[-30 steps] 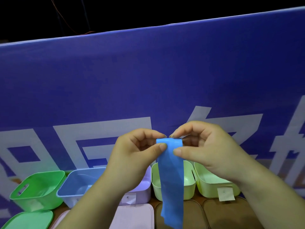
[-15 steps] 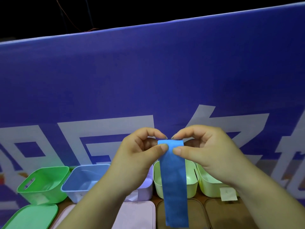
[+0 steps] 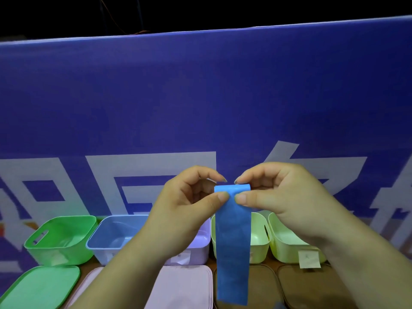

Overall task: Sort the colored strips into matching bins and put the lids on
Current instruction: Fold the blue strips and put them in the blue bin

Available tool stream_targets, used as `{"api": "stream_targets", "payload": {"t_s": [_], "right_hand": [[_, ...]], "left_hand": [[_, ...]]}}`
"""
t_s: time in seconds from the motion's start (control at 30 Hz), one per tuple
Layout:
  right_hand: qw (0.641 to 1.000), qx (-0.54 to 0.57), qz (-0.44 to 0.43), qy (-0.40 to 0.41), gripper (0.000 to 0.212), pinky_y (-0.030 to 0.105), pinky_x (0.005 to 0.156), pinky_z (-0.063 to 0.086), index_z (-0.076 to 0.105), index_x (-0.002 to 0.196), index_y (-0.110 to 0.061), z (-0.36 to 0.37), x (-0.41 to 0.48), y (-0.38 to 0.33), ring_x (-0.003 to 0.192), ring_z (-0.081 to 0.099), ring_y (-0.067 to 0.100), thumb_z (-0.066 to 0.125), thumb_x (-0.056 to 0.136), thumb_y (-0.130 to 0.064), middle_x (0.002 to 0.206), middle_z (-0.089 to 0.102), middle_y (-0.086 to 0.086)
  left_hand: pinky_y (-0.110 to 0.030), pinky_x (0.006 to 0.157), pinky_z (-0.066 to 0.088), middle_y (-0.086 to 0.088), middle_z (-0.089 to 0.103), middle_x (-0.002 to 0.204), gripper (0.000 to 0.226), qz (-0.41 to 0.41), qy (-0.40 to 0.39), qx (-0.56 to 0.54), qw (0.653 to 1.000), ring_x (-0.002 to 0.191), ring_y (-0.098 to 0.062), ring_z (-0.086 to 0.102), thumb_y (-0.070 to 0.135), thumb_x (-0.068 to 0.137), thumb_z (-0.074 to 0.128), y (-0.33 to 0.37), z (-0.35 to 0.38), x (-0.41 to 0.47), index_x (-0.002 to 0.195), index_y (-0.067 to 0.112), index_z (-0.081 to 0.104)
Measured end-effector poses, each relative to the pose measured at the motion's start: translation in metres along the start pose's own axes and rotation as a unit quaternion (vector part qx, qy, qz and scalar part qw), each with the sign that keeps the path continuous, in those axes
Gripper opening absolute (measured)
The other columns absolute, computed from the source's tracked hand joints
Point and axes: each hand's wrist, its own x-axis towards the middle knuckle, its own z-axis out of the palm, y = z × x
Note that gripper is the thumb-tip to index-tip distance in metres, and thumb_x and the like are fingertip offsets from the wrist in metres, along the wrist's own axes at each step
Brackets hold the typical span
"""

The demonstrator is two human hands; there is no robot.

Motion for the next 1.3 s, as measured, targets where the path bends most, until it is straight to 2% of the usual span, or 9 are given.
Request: {"api": "stream_targets", "payload": {"t_s": [0.13, 0.27, 0.47, 0.53, 0.67, 0.87, 0.97, 1.13, 1.3], "right_hand": [[0.999, 0.043, 0.020, 0.000, 0.019, 0.021, 0.065, 0.056, 0.075, 0.089, -0.013, 0.020, -0.003, -0.009, 0.074, 0.073, 0.015, 0.079, 0.075, -0.001, 0.081, 0.076, 0.004], [0.990, 0.127, 0.059, -0.015, 0.020, 0.027, 0.068, 0.059, 0.070, 0.093, -0.004, 0.046, -0.007, -0.020, 0.077, 0.072, 0.022, 0.074, 0.075, 0.005, 0.080, 0.073, 0.008], [0.977, 0.191, 0.084, -0.042, 0.032, 0.026, 0.067, 0.056, 0.067, 0.097, -0.006, 0.081, -0.011, -0.036, 0.076, 0.070, 0.023, 0.073, 0.065, -0.007, 0.081, 0.070, 0.010], [0.985, 0.158, 0.064, -0.028, 0.027, 0.028, 0.070, 0.057, 0.069, 0.096, -0.008, 0.093, -0.013, -0.038, 0.080, 0.071, 0.024, 0.076, 0.070, -0.004, 0.086, 0.073, 0.010], [0.998, -0.013, -0.028, 0.047, 0.021, 0.035, 0.079, 0.061, 0.073, 0.091, -0.021, 0.117, -0.018, -0.039, 0.083, 0.073, 0.023, 0.078, 0.078, -0.006, 0.089, 0.076, 0.006], [0.994, -0.032, -0.085, 0.067, 0.029, 0.038, 0.079, 0.061, 0.074, 0.093, -0.025, 0.146, -0.018, -0.039, 0.086, 0.074, 0.020, 0.081, 0.076, -0.002, 0.090, 0.076, 0.002], [0.988, -0.071, -0.103, 0.087, 0.027, 0.036, 0.079, 0.061, 0.074, 0.094, -0.025, 0.157, -0.015, -0.039, 0.087, 0.073, 0.017, 0.081, 0.076, -0.005, 0.090, 0.076, -0.004], [0.973, -0.137, -0.149, 0.115, 0.029, 0.021, 0.080, 0.058, 0.074, 0.096, -0.029, 0.171, -0.008, -0.040, 0.092, 0.070, 0.006, 0.081, 0.076, -0.008, 0.100, 0.071, -0.018], [0.979, -0.112, -0.115, 0.125, 0.024, 0.032, 0.077, 0.060, 0.075, 0.093, -0.029, 0.182, 0.005, -0.038, 0.085, 0.072, 0.013, 0.081, 0.077, -0.012, 0.089, 0.075, -0.009]], "left_hand": [[-0.050, 0.076, 0.055, -0.021, 0.065, 0.091, 0.022, 0.029, -0.020, 0.005, 0.999, 0.085, -0.041, 0.061, 0.014, 0.083, 0.074, 0.000, -0.022, -0.010, 0.101, 0.025, 0.069], [-0.038, 0.082, 0.059, 0.001, 0.071, 0.093, 0.023, 0.069, -0.025, 0.055, 0.996, 0.089, -0.024, 0.068, 0.018, 0.083, 0.072, -0.002, -0.048, -0.020, 0.101, 0.031, 0.069], [-0.029, 0.080, 0.057, 0.000, 0.075, 0.094, 0.023, 0.079, -0.015, 0.021, 0.997, 0.092, -0.026, 0.070, 0.015, 0.080, 0.074, 0.000, -0.087, -0.031, 0.098, 0.029, 0.074], [-0.029, 0.080, 0.058, -0.003, 0.076, 0.093, 0.024, 0.059, -0.015, -0.010, 0.998, 0.091, -0.026, 0.072, 0.016, 0.078, 0.080, 0.000, -0.097, -0.034, 0.098, 0.028, 0.075], [-0.025, 0.074, 0.059, -0.011, 0.076, 0.088, 0.023, 0.013, 0.014, -0.064, 0.998, 0.085, -0.026, 0.073, 0.014, 0.072, 0.076, 0.000, -0.113, -0.041, 0.094, 0.020, 0.078], [-0.016, 0.068, 0.055, -0.004, 0.078, 0.087, 0.025, -0.054, 0.012, -0.126, 0.990, 0.083, -0.015, 0.075, -0.002, 0.080, 0.072, -0.002, -0.134, -0.044, 0.098, 0.015, 0.077], [-0.025, 0.077, 0.058, -0.004, 0.078, 0.092, 0.022, -0.084, 0.006, -0.141, 0.986, 0.089, -0.019, 0.075, 0.004, 0.081, 0.073, -0.005, -0.145, -0.044, 0.095, 0.020, 0.079], [-0.035, 0.086, 0.055, -0.003, 0.078, 0.098, 0.025, -0.096, -0.009, -0.154, 0.983, 0.095, -0.021, 0.074, 0.010, 0.080, 0.073, -0.013, -0.160, -0.040, 0.098, 0.027, 0.078], [-0.013, 0.068, 0.053, 0.002, 0.078, 0.088, 0.021, -0.023, -0.016, -0.093, 0.995, 0.084, -0.011, 0.074, 0.006, 0.083, 0.073, -0.017, -0.175, -0.034, 0.098, 0.020, 0.076]]}}
